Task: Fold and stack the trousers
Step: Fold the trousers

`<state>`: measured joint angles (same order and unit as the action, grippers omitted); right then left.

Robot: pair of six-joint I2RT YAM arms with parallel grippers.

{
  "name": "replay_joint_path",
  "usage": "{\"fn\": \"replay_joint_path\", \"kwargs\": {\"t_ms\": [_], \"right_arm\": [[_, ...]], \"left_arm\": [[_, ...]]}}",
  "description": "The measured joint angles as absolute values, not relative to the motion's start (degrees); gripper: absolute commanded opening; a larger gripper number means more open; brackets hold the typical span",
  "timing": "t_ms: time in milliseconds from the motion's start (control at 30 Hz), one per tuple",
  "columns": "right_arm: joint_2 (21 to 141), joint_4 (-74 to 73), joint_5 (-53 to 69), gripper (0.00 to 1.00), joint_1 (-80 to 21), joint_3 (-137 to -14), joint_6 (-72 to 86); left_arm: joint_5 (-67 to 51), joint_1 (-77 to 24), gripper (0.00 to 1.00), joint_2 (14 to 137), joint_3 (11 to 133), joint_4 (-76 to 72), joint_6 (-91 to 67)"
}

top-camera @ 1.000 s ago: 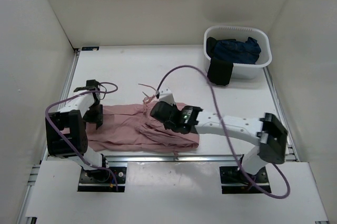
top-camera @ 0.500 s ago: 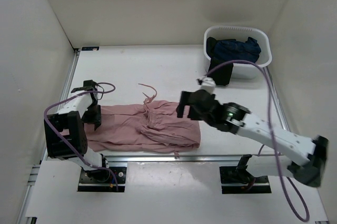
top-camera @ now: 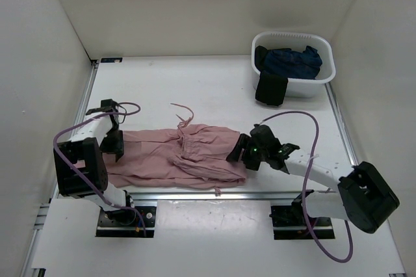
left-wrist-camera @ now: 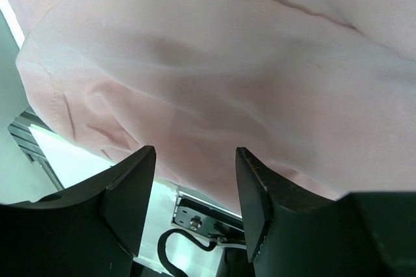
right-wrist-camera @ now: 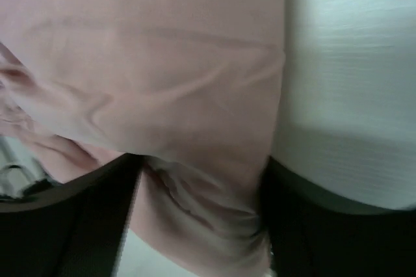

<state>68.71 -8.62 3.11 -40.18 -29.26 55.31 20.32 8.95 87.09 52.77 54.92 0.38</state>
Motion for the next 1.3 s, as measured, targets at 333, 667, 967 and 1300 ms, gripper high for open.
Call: {"fn": "replay_joint_path", "kwargs": {"t_ms": [333, 667, 967, 1300], "right_arm": [[67.75, -5.98, 13.89, 0.00, -28.27, -24.71, 57.54], [61.56, -56.45, -2.61, 0.00, -9.17, -66.50, 34.39], [91.70, -73.60, -17.10, 0.00, -35.64, -104.33, 27.81], [123.59, -73.95, -14.52, 0.14, -50.39, -133.40, 28.05]], "left_arm": [[19.53, 10.66, 0.68, 86.48, 55.42, 55.81, 0.38], [17.30, 10.81, 0.69, 85.27, 59.64, 57.08, 0.36], [16.67, 10.81, 0.69, 85.65, 61.04, 57.45, 0.36], [14.81, 10.81, 0.69, 86.83, 60.69, 57.54, 0.36]]}}
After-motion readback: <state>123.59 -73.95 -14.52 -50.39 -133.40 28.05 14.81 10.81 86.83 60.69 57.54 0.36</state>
